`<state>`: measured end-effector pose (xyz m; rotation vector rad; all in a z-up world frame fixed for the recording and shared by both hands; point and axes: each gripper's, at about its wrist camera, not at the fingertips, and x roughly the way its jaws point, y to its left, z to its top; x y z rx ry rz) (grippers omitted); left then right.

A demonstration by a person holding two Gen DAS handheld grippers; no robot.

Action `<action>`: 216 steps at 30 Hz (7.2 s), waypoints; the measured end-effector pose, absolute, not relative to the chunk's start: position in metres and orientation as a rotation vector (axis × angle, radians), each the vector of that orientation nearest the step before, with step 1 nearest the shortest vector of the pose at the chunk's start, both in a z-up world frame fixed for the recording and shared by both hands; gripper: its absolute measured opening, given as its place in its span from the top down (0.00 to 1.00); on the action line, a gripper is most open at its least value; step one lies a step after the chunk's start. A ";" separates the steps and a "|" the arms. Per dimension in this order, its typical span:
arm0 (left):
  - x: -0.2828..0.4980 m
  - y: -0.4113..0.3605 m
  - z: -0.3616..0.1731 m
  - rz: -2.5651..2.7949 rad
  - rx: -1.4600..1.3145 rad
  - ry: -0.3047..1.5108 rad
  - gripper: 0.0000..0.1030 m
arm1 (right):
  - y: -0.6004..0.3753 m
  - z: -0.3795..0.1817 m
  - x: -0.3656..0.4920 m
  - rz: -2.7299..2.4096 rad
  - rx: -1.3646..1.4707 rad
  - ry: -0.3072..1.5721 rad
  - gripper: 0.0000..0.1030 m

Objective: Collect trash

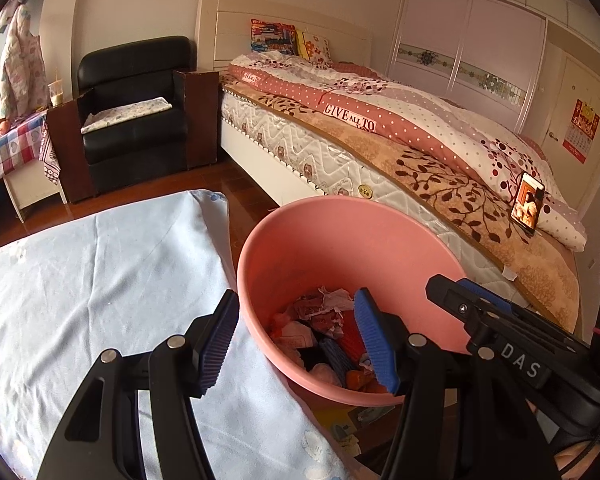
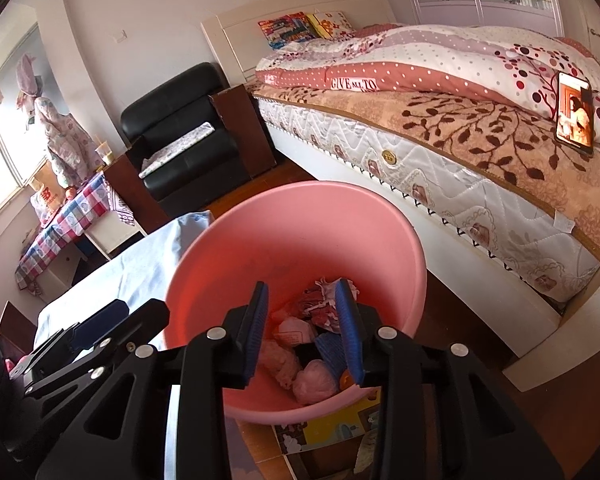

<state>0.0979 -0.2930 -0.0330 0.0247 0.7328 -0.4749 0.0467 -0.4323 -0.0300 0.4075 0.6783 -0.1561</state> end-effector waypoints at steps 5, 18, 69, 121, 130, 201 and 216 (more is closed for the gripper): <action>0.092 -0.285 -0.027 -0.460 0.020 0.726 0.43 | -0.424 -0.021 0.034 -0.130 0.400 0.649 0.59; 0.065 -0.235 -0.007 -0.391 -0.030 0.688 0.47 | -0.385 -0.003 0.008 -0.038 0.358 0.621 0.48; 0.005 -0.131 0.001 -0.273 -0.105 0.653 0.54 | -0.293 0.013 -0.021 0.018 0.211 0.596 0.47; 0.010 -0.142 -0.019 -0.289 -0.090 0.697 0.58 | -0.296 0.006 -0.021 0.009 0.213 0.612 0.47; 0.010 -0.144 -0.021 -0.290 -0.087 0.698 0.58 | -0.297 0.006 -0.021 0.009 0.215 0.615 0.47; 0.005 -0.145 -0.032 -0.292 -0.090 0.715 0.58 | -0.298 -0.003 -0.027 -0.004 0.199 0.637 0.47; 0.008 -0.142 -0.032 -0.283 -0.101 0.737 0.58 | -0.299 -0.001 -0.029 -0.007 0.201 0.639 0.47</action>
